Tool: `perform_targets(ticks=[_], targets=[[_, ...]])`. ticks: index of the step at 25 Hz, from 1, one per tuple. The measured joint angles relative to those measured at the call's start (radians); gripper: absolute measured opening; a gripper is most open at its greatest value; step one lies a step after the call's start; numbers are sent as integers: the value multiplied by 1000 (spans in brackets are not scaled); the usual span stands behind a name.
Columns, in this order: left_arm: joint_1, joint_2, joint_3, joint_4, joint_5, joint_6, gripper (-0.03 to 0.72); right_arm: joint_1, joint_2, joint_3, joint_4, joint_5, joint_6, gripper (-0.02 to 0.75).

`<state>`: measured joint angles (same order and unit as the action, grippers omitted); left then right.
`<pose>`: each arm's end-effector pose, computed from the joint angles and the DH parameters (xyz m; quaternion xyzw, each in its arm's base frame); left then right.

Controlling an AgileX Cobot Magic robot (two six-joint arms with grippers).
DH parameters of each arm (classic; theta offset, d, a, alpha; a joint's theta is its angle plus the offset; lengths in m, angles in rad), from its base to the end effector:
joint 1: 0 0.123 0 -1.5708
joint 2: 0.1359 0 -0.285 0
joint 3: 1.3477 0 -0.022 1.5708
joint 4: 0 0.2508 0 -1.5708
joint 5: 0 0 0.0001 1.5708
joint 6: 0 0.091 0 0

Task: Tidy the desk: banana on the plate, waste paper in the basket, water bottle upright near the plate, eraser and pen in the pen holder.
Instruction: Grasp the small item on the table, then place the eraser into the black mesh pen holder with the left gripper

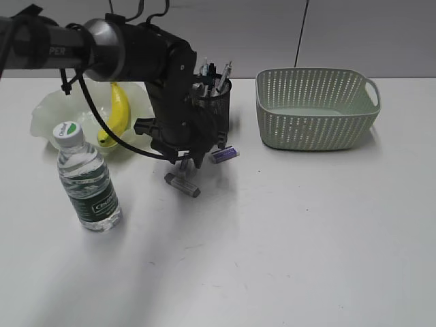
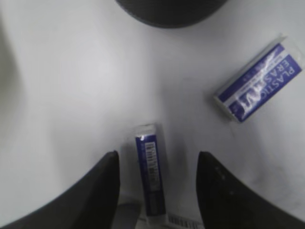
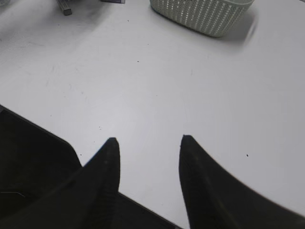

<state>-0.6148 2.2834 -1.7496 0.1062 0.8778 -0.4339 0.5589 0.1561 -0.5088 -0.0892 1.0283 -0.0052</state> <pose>0.3897 -0.2661 0.1350 0.1180 0.9844 -0.0228 0.1286 0.0207 0.0048 0.2814 -0.2474 0.8454 0.0860 0.4654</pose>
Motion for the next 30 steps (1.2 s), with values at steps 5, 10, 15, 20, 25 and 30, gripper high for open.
perform_targets(ticks=[5, 10, 15, 20, 25, 30], targets=[[0, 28, -2, 1, 2, 3, 302, 0, 0, 0, 0, 0, 0, 340], [0, 30, -2, 5, -3, 24, 132, 0, 0, 0, 0, 0, 0, 339], [0, 30, -3, 6, 6, 49, 78, 0, 0, 0, 0, 0, 0, 339], [0, 14, -3, 2, 36, 54, 78, 0, 0, 0, 0, 0, 0, 339], [0, -63, -3, -9, 52, 55, 78, 0, 0, 0, 0, 1, -1, 339], [-10, -143, -3, -75, 91, 55, 78, 0, 0, 0, 0, 1, -1, 339]])
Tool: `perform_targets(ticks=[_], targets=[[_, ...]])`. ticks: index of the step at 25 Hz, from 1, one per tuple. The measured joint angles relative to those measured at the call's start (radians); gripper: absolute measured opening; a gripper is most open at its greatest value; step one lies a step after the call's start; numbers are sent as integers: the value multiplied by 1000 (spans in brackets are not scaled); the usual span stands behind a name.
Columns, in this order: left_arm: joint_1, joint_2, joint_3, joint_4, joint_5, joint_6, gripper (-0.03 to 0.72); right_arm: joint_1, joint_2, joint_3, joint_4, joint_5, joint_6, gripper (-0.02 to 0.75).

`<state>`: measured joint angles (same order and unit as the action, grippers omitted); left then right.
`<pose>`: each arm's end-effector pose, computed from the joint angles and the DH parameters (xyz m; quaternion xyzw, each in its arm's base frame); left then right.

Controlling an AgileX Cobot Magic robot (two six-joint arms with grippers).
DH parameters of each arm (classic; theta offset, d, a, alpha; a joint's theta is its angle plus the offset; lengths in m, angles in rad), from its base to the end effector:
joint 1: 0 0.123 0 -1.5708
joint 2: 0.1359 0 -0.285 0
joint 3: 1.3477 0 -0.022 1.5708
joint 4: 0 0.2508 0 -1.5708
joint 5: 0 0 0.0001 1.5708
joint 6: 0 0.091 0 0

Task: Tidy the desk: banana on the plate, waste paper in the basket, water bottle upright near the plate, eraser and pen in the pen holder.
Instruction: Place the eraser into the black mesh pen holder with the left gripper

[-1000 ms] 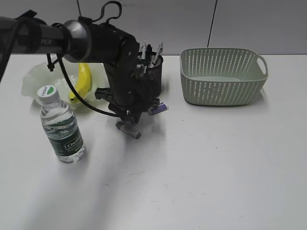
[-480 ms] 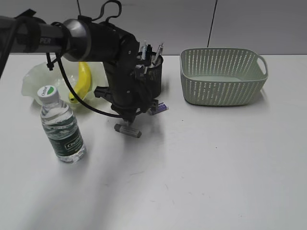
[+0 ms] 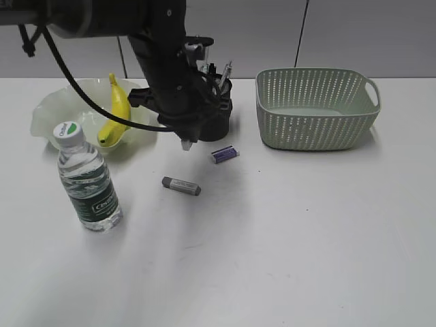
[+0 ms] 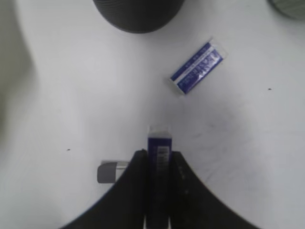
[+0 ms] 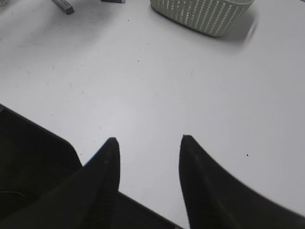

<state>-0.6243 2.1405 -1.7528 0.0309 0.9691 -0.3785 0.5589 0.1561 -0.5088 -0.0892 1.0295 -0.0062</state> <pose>0.3728 -0.2657 0.1998 0.1279 0.9803 -0.0599 0.1382 0.0207 0.0047 0.2813 -0.2478 0.8456 0.0856 0.4650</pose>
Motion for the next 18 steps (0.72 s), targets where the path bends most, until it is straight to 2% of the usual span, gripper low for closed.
perform_targets(ticks=[4, 7, 14, 18], targets=[[-16, -62, 0, -31, -7, 0, 78, 0, 0, 0, 0, 0, 0, 339], [-20, -94, 0, -31, -77, 0, 78, 0, 0, 0, 0, 0, 0, 339], [-12, -94, 0, -5, -418, 0, 78, 0, 0, 0, 1, 0, 0, 339], [18, -58, 0, -3, -561, 0, 78, 0, 0, 0, 1, 0, 0, 339]])
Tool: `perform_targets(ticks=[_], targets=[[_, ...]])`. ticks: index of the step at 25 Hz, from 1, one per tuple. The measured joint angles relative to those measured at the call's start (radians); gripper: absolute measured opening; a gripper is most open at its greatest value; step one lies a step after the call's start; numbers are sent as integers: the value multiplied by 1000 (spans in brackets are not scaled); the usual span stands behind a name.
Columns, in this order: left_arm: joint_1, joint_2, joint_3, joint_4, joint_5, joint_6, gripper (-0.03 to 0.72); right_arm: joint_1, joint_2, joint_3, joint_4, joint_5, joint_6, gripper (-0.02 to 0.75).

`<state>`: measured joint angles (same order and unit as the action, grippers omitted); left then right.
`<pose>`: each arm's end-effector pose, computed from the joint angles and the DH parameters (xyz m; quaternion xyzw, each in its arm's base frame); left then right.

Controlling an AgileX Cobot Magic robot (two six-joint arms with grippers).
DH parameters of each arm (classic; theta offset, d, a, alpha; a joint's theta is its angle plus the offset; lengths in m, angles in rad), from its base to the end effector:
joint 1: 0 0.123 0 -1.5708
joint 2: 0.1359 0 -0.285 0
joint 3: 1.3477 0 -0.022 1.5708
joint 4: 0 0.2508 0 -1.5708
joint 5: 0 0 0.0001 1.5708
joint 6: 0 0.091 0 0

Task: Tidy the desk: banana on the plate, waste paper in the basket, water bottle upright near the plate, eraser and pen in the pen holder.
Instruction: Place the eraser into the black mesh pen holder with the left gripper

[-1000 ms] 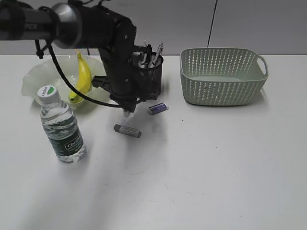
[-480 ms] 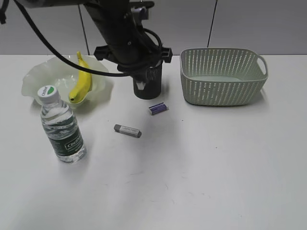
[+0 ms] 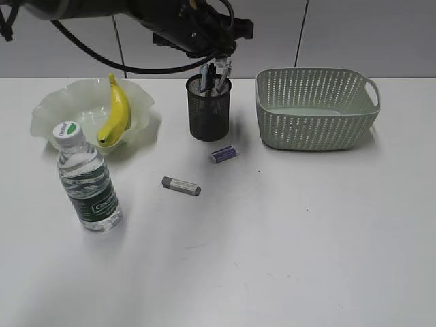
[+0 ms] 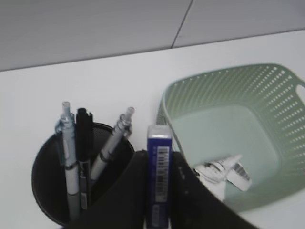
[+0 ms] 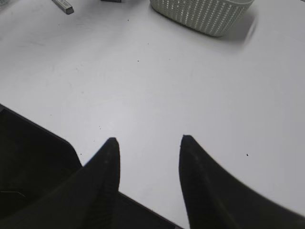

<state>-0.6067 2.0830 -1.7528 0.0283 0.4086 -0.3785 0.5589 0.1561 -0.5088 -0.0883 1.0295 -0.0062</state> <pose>0.4057 -0.2803 0.2560 0.1111 0.8893 -0.2002 0.3959 0.0207 0.0048 0.2813 -0.2478 0.8456 0.0860 0.4649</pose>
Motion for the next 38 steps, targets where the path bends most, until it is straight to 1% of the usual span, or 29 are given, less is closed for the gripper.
perform_targets(ticks=[7, 13, 16, 18, 20, 22, 24, 26, 27, 32, 38], targets=[[59, 73, 0, 2, -96, 0, 78, 0, 0, 0, 0, 0, 0, 339], [63, 118, 0, 6, -159, 0, 78, 0, 0, 0, 0, 0, 1, 339], [63, 139, 0, 9, -161, 0, 78, 0, 0, 0, 0, 0, 1, 339], [63, 150, 0, 35, -148, 0, 81, 0, 0, 0, 0, 0, 0, 339], [63, 153, 0, 70, -144, 0, 116, 0, 0, 0, 0, 0, 0, 339], [63, 153, 0, 110, -150, 0, 193, 0, 0, 0, 0, 0, 0, 339], [62, 153, 0, 140, -155, 0, 297, 0, 0, 0, 0, 0, 0, 339], [62, 153, 0, 156, -155, 0, 361, 0, 0, 0, 0, 0, 0, 339], [62, 152, 0, 159, -155, 0, 378, 0, 0, 0, 0, 0, 0, 339], [62, 102, 0, 161, -111, 0, 401, 0, 0, 0, 0, 0, 0, 339], [62, -99, 0, 163, 95, 0, 403, 0, 0, 0, 0, 0, 0, 339]])
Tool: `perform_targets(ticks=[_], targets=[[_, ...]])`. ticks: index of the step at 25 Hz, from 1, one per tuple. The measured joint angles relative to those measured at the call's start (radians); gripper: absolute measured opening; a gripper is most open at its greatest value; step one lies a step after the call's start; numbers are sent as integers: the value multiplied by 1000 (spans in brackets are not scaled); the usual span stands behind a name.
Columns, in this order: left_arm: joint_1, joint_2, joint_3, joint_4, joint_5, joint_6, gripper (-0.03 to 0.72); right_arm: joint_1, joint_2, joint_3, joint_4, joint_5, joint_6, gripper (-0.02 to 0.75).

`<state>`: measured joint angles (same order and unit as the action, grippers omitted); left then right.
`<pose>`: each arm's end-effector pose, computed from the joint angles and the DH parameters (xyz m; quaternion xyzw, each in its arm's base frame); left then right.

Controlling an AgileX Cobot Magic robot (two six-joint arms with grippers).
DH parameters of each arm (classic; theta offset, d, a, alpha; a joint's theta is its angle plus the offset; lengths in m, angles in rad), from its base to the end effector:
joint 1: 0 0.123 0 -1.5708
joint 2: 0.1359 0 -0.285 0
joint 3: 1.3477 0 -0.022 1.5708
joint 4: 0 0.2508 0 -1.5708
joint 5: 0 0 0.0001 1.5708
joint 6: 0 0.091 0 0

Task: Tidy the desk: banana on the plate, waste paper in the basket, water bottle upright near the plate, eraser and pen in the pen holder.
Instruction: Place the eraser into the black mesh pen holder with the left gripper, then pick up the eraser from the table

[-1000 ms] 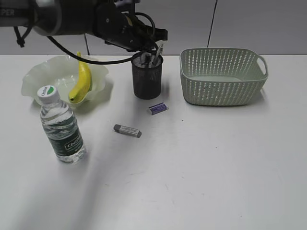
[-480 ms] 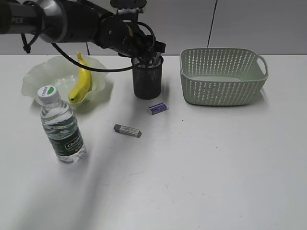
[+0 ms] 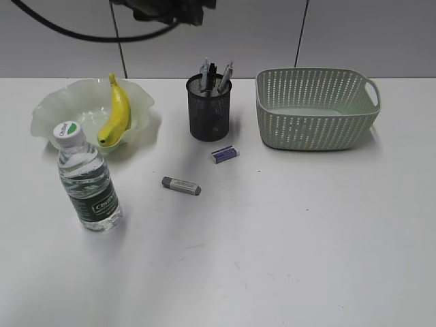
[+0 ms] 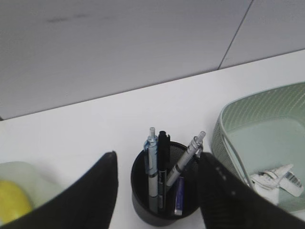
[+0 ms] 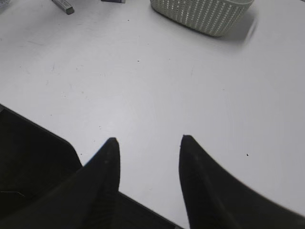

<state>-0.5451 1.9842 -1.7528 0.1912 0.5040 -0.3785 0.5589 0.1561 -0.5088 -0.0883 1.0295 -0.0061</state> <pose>0.4086 -0.2380 0.2976 0.1283 0.8838 -0.1272 0.4316 0.0207 0.0048 0.2813 -0.2478 0.8456 0.0860 0.4649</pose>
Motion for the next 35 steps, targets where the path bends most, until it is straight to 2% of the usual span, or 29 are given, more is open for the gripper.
perform_targets(ticks=[8, 14, 17, 21, 31, 35], targets=[[0, -312, 0, 9, 302, 0, 403, 0, 0, 0, 0, 0, 0, 339], [-1, -499, 0, 9, 655, 57, 403, 0, 0, 0, 0, 0, 0, 339], [-1, -593, 29, 5, 700, 81, 403, 0, 0, 0, 0, 0, 0, 339], [-1, -773, 177, -4, 707, 95, 403, 0, 0, 0, 0, 0, 0, 339], [-1, -1365, 758, -24, 715, 99, 403, 0, 0, 0, 0, 0, 0, 339], [-1, -1591, 946, -46, 684, 102, 394, 0, 0, 0, 0, 0, 0, 339]])
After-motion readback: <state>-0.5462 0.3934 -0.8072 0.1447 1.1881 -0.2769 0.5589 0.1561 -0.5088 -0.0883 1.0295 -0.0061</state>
